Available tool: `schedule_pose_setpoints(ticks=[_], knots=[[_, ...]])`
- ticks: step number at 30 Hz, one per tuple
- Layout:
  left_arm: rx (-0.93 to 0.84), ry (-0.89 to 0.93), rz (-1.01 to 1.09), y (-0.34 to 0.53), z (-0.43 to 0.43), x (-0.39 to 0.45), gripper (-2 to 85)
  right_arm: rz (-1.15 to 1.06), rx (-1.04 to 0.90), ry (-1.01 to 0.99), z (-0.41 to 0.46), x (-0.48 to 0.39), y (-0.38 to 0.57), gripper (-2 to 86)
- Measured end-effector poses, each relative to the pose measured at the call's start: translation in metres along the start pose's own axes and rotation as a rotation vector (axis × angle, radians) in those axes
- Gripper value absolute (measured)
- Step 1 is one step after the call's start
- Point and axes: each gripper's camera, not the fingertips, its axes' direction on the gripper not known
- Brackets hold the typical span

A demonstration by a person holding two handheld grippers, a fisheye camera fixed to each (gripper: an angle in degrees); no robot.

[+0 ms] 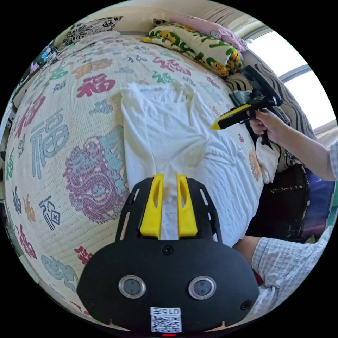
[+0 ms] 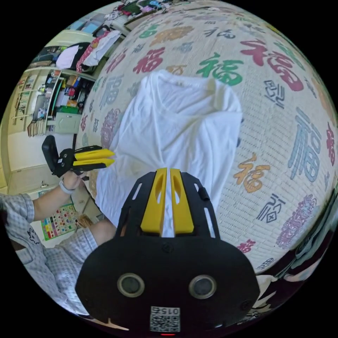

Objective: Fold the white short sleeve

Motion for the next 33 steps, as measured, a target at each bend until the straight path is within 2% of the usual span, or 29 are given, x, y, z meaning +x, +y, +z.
schedule_pose_setpoints(ticks=[5, 7, 9, 12, 16, 18, 23, 27, 29, 33], knots=[[0.164, -0.049, -0.009, -0.056, -0.044, -0.034, 9.4, 0.106, 0.195, 0.012, -0.043, 0.056, -0.021, 7.7], [0.176, 0.013, -0.069, -0.099, -0.051, -0.063, 10.3, 0.141, 0.218, 0.006, -0.049, 0.073, -0.033, 8.7], [0.182, 0.051, -0.132, -0.128, -0.052, -0.083, 10.5, 0.145, 0.208, 0.047, -0.050, 0.083, -0.044, 9.9], [0.136, 0.057, -0.192, -0.165, -0.039, -0.101, 10.4, 0.140, 0.087, 0.097, -0.035, 0.098, -0.060, 11.5], [-0.092, 0.054, -0.153, -0.191, -0.003, -0.102, 5.0, 0.104, -0.013, 0.127, -0.022, 0.111, -0.064, 2.9], [-0.085, 0.023, -0.129, -0.192, -0.007, -0.103, 2.3, 0.089, -0.019, 0.160, -0.024, 0.120, -0.060, 1.9], [-0.034, 0.080, -0.124, -0.205, -0.033, -0.115, 0.8, 0.214, 0.056, -0.108, -0.046, 0.183, -0.052, 0.1], [-0.002, 0.033, -0.063, -0.239, -0.051, -0.102, 0.7, 0.170, 0.046, 0.051, -0.057, 0.191, -0.064, 0.1], [0.054, -0.028, -0.050, -0.254, -0.064, -0.097, 0.7, 0.185, 0.133, 0.121, -0.076, 0.200, -0.072, 0.2], [0.185, -0.060, -0.046, -0.277, -0.096, -0.092, 0.8, 0.238, 0.268, 0.066, -0.105, 0.219, -0.074, 0.3]])
